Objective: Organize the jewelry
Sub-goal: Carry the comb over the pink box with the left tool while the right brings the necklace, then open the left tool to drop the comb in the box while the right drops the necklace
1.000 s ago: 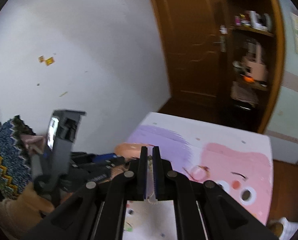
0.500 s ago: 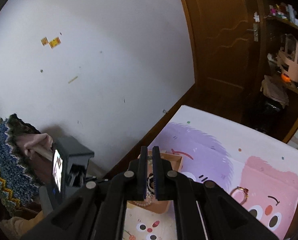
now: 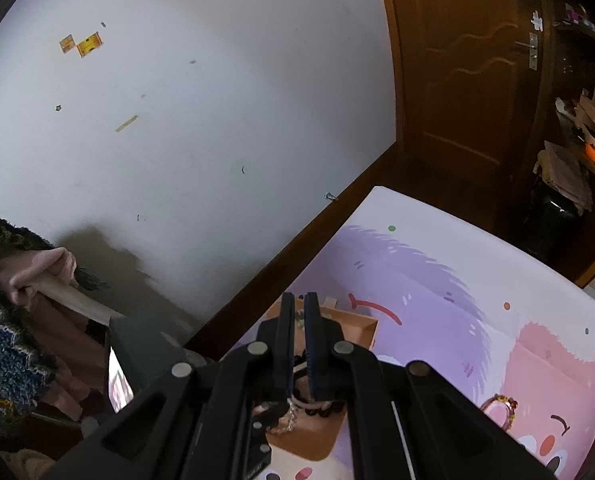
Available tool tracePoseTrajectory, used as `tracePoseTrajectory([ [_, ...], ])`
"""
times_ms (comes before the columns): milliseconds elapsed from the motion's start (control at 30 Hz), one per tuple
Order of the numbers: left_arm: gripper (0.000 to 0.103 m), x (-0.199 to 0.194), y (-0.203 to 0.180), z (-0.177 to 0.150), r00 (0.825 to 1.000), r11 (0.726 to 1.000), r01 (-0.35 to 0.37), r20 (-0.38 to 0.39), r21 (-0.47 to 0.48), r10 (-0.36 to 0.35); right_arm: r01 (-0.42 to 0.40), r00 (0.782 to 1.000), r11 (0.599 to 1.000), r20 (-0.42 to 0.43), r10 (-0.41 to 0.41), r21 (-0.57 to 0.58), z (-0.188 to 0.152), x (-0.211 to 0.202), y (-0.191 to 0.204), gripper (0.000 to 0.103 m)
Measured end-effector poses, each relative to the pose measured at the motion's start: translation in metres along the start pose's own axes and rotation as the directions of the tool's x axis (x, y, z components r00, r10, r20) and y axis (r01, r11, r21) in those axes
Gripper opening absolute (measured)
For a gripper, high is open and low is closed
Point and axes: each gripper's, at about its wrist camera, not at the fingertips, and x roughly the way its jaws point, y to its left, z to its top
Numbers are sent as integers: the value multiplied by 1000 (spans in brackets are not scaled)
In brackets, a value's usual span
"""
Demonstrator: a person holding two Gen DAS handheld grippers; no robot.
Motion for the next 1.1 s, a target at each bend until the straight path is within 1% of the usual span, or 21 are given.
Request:
tracePoseTrajectory([
  [200, 18, 14, 3, -4, 1000, 1000, -5, -11, -14, 5, 0, 1000, 1000, 25, 1, -13, 13, -1, 3, 4],
  [300, 18, 22, 5, -6, 1000, 1000, -6, -20, -28, 6, 3, 1000, 1000, 18, -3, -19, 14, 5, 2, 4],
  [367, 18, 27, 7, -7, 1000, 999, -10, -25, -36, 9, -11, 1000, 1000, 8, 11, -1, 14, 8, -1, 4],
  [433, 18, 30, 5, -9, 1000, 999, -13, -23, -30, 13, -19, 1000, 1000, 12, 19, -5, 16, 9, -1, 4],
  [500, 18, 31, 4, -9, 1000, 999, -23, -12, -24, 22, -4, 1000, 1000, 26, 4, -25, 20, 6, 0, 4],
  [700, 18, 32, 3, -8, 999, 999, -33, 2, -23, 33, -13, 999, 1000, 45, 15, -27, 27, 1, 1, 4],
  [767, 18, 33, 2, -9, 999, 999, -35, 5, -25, 35, -10, 999, 1000, 41, 11, -28, 25, 3, 0, 4],
  [833, 19, 33, 3, -8, 999, 999, -34, 5, -24, 34, -9, 1000, 1000, 18, 9, -20, 21, 10, -4, 4],
  [933, 24, 33, 2, -8, 999, 999, -40, 9, -27, 41, -14, 1000, 1000, -20, 14, 0, 13, 21, -11, 4],
  [1033, 37, 27, 3, -9, 999, 999, -42, 20, -29, 42, -28, 997, 999, -72, 29, 17, 3, 34, -16, 4],
  [1067, 45, 24, 4, -9, 999, 999, -40, 27, -32, 41, -36, 995, 999, -93, 37, 18, 0, 39, -17, 4],
  [1100, 48, 22, 5, -10, 999, 999, -40, 34, -35, 41, -41, 993, 999, -111, 43, 19, -3, 44, -18, 4],
])
